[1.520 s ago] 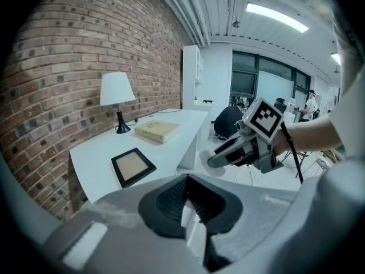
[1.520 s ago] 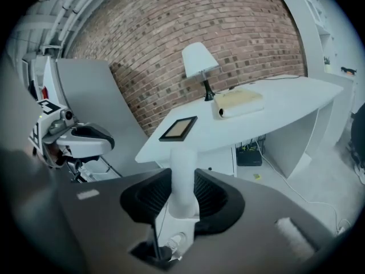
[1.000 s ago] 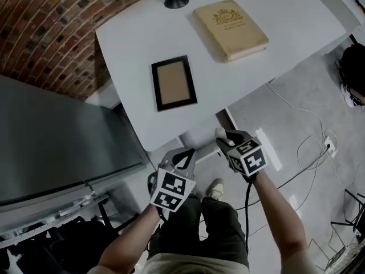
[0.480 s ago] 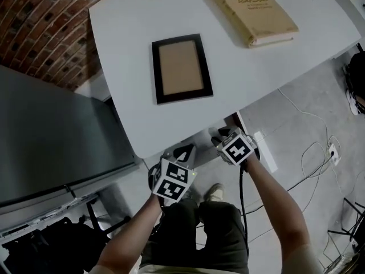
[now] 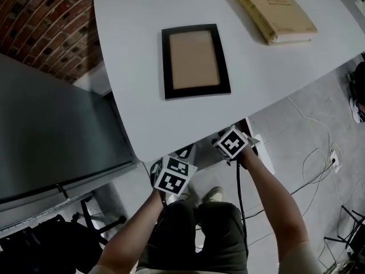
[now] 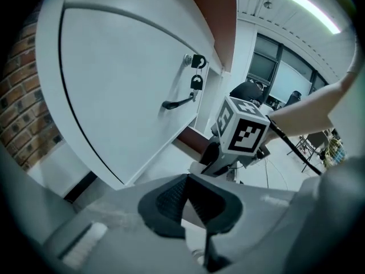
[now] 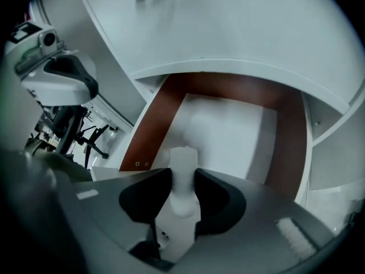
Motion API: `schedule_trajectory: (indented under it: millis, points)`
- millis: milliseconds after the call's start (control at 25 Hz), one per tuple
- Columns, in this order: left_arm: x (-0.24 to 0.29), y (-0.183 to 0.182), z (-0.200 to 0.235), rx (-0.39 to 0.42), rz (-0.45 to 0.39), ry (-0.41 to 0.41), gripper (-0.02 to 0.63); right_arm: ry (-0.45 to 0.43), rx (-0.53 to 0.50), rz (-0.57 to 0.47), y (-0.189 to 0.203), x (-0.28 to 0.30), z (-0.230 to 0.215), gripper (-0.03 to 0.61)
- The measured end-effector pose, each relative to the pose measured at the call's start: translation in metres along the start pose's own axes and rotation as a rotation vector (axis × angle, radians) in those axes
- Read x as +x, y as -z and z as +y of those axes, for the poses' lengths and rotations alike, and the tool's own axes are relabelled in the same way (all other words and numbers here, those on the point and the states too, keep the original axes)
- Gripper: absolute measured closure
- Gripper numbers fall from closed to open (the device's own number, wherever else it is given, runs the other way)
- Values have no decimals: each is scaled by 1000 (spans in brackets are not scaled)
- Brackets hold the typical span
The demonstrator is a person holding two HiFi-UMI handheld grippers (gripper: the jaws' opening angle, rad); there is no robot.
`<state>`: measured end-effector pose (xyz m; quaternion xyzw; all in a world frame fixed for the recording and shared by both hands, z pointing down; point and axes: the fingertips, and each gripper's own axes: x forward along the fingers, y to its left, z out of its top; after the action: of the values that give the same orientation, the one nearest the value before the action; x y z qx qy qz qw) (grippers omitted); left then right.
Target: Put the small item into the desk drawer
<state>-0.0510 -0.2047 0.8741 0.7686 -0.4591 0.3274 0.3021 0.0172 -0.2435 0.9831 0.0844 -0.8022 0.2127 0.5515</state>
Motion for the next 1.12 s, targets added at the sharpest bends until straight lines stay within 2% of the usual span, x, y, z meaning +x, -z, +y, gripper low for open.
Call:
schedule_trajectory:
  millis: [200,480,680,800,1120]
  points:
    - [-4,5,5,-15,2,-9,612,4,11,1,0,-1,1,411]
    - [-33,-2,-6,-6,15,7,612,32,73,-70,-8,-44,16,474]
    - [-76,-18,-20,11,13,22,611,56,108,-165,-17,-106,41,528]
    - [-107,-31,-30,21,3,30,611,67,148,-238,-22,-149,60,541]
    - [-187,-83,-58,51,-55,48,612,132,163,-430,-47,-272,118,566]
